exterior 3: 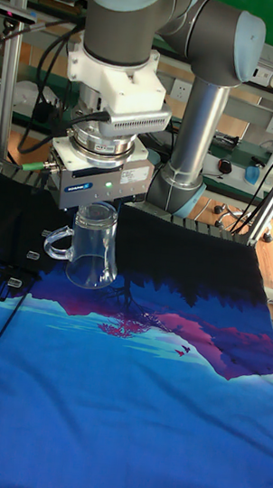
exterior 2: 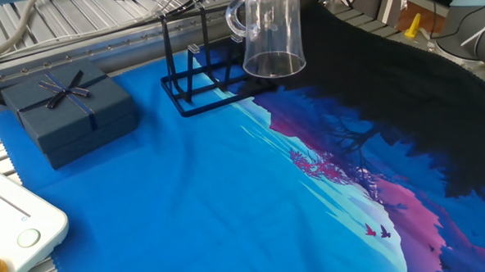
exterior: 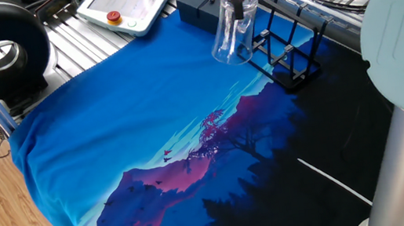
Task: Take the cup off the cup rack
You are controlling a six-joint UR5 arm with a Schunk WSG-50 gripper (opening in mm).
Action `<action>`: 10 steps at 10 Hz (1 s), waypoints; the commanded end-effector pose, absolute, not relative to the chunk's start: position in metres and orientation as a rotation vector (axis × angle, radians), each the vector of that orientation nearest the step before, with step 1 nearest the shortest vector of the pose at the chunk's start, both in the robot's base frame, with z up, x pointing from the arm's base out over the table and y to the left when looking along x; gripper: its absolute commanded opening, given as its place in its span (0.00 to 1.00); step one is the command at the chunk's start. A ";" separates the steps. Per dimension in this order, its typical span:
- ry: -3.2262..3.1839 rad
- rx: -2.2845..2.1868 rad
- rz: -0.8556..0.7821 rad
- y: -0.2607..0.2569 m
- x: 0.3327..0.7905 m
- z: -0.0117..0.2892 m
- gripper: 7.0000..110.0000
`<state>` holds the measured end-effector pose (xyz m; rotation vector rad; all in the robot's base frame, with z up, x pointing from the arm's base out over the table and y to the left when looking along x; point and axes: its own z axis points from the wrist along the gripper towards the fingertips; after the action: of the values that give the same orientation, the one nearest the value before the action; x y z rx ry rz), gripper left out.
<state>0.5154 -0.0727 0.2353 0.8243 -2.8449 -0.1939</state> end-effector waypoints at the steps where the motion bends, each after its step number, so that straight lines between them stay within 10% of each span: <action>1: -2.868 0.725 -0.126 -0.082 0.518 0.235 0.00; 10: -2.928 0.759 -0.212 -0.065 0.531 0.234 0.00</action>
<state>0.5260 -0.0656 0.2334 0.8034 -2.8949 -0.2172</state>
